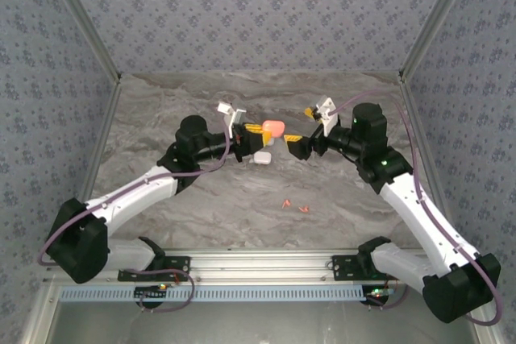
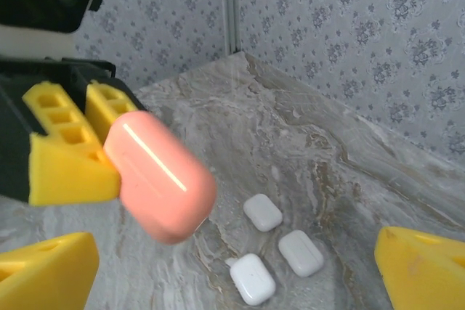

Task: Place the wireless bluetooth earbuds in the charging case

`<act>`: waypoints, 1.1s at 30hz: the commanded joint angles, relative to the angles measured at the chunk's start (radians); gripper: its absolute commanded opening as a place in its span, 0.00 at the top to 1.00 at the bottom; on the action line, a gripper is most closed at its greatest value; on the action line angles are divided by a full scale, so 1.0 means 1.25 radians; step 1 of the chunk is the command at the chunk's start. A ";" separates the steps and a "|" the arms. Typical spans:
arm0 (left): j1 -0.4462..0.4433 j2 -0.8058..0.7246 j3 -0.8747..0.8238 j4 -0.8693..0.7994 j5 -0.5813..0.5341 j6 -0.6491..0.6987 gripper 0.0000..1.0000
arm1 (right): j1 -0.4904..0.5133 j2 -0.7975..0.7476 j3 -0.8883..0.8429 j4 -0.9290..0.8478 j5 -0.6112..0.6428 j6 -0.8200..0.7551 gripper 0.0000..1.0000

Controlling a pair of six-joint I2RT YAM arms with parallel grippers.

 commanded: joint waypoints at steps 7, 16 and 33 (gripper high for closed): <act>-0.015 -0.012 0.039 0.000 0.038 0.104 1.00 | -0.009 0.044 0.036 0.017 -0.006 0.063 0.00; -0.018 -0.015 0.044 -0.021 0.047 0.119 1.00 | -0.021 0.070 0.051 0.005 0.041 0.082 0.00; -0.023 -0.007 0.057 -0.070 0.025 0.151 1.00 | -0.058 0.073 0.089 -0.026 0.023 0.097 0.00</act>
